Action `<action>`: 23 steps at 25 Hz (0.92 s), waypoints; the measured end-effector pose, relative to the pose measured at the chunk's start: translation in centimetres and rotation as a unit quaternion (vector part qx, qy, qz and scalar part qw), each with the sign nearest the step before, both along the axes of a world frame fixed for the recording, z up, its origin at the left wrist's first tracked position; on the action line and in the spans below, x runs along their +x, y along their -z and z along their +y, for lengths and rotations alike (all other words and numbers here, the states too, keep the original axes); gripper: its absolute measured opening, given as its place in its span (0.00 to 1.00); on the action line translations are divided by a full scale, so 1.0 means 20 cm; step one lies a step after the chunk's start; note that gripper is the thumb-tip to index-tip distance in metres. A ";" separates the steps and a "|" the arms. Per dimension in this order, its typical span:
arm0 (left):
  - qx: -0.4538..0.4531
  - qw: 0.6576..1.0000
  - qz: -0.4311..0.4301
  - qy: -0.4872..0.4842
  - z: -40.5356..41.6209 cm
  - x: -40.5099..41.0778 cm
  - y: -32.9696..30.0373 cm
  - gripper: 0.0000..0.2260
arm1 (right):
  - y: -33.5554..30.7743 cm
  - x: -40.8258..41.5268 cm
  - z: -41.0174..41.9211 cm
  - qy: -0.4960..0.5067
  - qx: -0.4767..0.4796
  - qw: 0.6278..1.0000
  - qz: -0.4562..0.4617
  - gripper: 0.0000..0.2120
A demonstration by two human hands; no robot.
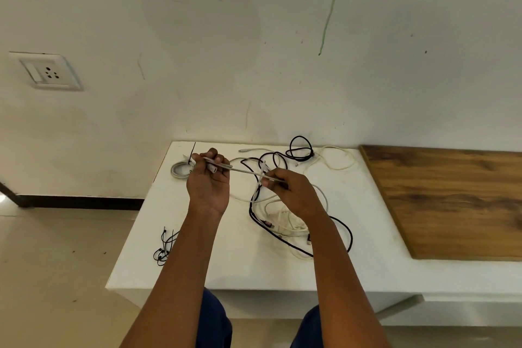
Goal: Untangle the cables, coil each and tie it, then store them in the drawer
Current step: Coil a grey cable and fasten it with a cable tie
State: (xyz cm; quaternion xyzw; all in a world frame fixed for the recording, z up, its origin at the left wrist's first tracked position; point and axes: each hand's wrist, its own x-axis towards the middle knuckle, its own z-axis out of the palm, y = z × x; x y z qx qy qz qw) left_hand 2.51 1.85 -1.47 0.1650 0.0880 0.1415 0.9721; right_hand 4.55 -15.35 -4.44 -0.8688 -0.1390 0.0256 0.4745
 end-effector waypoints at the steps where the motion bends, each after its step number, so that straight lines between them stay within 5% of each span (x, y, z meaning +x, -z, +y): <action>1: 0.010 1.000 0.020 -0.011 0.00 0.00 0.00 0.12 | -0.02 -0.01 0.00 -0.012 0.011 1.000 0.006 0.07; 4: 0.062 0.993 0.092 -0.044 -0.04 0.01 0.01 0.11 | -0.05 -0.03 0.00 -0.055 0.006 0.998 0.005 0.10; 9: 0.302 0.944 0.126 -0.033 -0.10 0.01 0.04 0.14 | -0.08 -0.04 0.02 -0.095 0.007 0.995 0.017 0.12; 13: 0.491 0.865 0.106 -0.005 -0.15 -0.01 0.08 0.07 | -0.11 -0.04 0.05 -0.080 0.029 0.996 0.005 0.11; 17: 0.656 0.750 0.074 0.029 -0.18 -0.04 0.10 0.09 | -0.16 -0.07 0.08 -0.072 0.115 0.991 0.010 0.12; 23: 0.616 0.779 0.051 0.101 -0.18 -0.06 0.07 0.16 | -0.18 -0.07 0.06 -0.071 0.101 0.992 -0.037 0.13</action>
